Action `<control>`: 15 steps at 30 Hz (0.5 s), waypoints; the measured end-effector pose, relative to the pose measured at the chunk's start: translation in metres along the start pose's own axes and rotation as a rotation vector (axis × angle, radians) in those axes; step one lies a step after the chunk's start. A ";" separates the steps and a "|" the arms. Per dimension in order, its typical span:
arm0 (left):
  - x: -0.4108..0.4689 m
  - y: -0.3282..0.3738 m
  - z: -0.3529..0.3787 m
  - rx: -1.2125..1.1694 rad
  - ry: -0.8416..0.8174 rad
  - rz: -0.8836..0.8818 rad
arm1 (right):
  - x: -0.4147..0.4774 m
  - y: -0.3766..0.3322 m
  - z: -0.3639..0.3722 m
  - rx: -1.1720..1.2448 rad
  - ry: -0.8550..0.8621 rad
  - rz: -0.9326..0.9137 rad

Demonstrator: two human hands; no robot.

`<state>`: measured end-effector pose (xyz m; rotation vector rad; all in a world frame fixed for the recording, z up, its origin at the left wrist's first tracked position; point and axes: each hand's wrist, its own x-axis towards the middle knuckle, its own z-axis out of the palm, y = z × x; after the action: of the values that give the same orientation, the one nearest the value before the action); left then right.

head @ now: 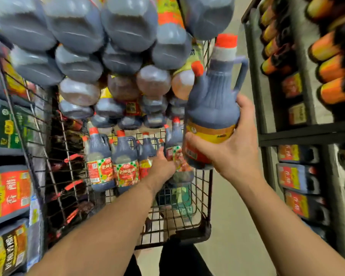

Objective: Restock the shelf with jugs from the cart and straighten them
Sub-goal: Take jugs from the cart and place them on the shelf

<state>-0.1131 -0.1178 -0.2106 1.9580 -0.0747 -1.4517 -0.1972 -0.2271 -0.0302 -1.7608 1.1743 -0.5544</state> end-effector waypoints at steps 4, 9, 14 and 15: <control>0.021 0.010 0.019 0.048 0.054 -0.019 | 0.016 0.004 -0.016 0.060 0.062 -0.004; 0.034 0.013 0.031 0.117 0.143 -0.101 | 0.029 0.013 -0.032 0.094 0.121 -0.003; 0.032 0.013 0.031 0.052 0.185 -0.093 | 0.030 0.019 -0.040 0.093 0.138 0.002; 0.032 0.013 0.030 0.040 0.184 -0.107 | 0.030 0.019 -0.040 0.092 0.139 0.002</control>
<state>-0.1230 -0.1561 -0.2337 2.1485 0.0853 -1.3383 -0.2238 -0.2736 -0.0313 -1.6648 1.2260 -0.7279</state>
